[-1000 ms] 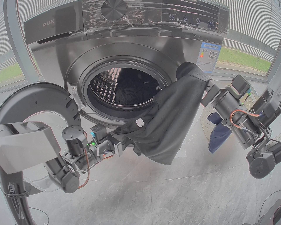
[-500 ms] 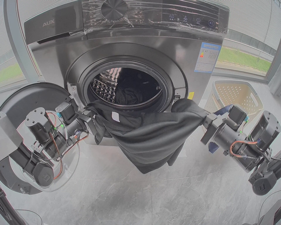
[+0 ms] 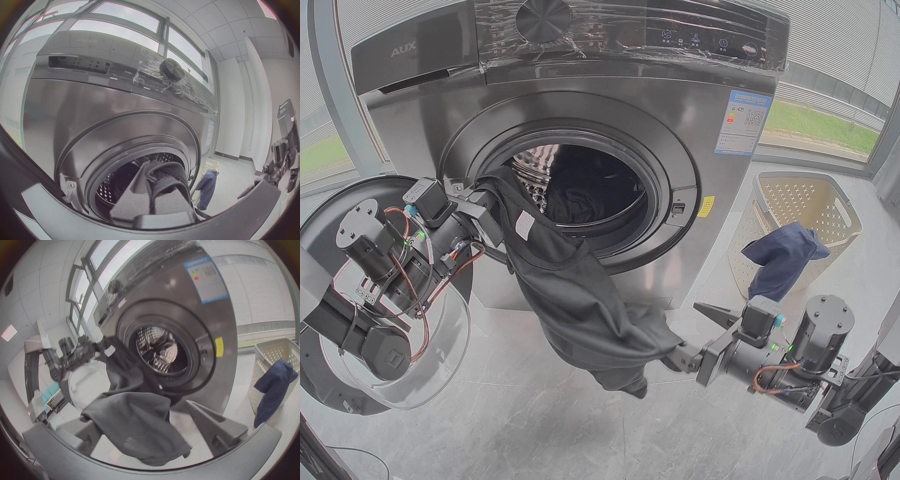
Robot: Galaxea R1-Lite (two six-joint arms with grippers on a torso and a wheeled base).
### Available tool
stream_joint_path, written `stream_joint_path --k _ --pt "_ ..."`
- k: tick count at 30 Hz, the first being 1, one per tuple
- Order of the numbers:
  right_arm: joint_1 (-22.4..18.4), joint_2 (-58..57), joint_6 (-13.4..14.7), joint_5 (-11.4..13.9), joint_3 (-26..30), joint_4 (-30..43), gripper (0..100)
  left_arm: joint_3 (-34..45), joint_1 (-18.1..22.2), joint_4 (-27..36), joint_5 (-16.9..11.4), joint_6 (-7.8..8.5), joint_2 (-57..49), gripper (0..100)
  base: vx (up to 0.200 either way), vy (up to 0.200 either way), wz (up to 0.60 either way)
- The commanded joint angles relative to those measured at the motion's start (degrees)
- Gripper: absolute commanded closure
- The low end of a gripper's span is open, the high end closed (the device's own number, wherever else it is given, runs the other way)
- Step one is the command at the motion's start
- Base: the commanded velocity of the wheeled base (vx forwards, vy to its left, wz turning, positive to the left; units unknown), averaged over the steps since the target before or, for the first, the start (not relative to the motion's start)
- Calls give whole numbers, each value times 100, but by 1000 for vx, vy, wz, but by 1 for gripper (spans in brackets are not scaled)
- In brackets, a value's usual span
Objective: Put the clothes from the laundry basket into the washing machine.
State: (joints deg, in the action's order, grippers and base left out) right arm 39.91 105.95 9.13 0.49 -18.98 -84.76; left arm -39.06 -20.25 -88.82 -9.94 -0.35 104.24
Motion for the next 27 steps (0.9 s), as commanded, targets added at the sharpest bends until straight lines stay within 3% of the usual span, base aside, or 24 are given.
stream_joint_path --k 1,11,18,22,25,26,27 --pt "219 462 -61 83 378 -23 0 -93 -14 -4 0 -9 -88 100 0 0 0" --pt "368 1139 -61 312 483 -67 0 -163 -102 -4 115 -53 -150 100 0 0 0" --pt "535 1587 -43 294 1098 -67 0 -225 -120 5 123 -79 -238 100 0 0 0" --pt "500 1631 -25 285 799 -146 0 -190 -190 5 123 -79 -238 100 0 0 0" --pt "447 1648 -8 250 -159 -287 0 -155 -260 -4 123 -79 -238 100 0 0 0" --pt "447 1648 -8 250 -203 -278 0 -146 -260 -4 123 -79 -246 100 0 0 0" --pt "421 1675 -17 241 -747 -234 0 -137 -269 -4 123 -79 -238 100 0 0 0"
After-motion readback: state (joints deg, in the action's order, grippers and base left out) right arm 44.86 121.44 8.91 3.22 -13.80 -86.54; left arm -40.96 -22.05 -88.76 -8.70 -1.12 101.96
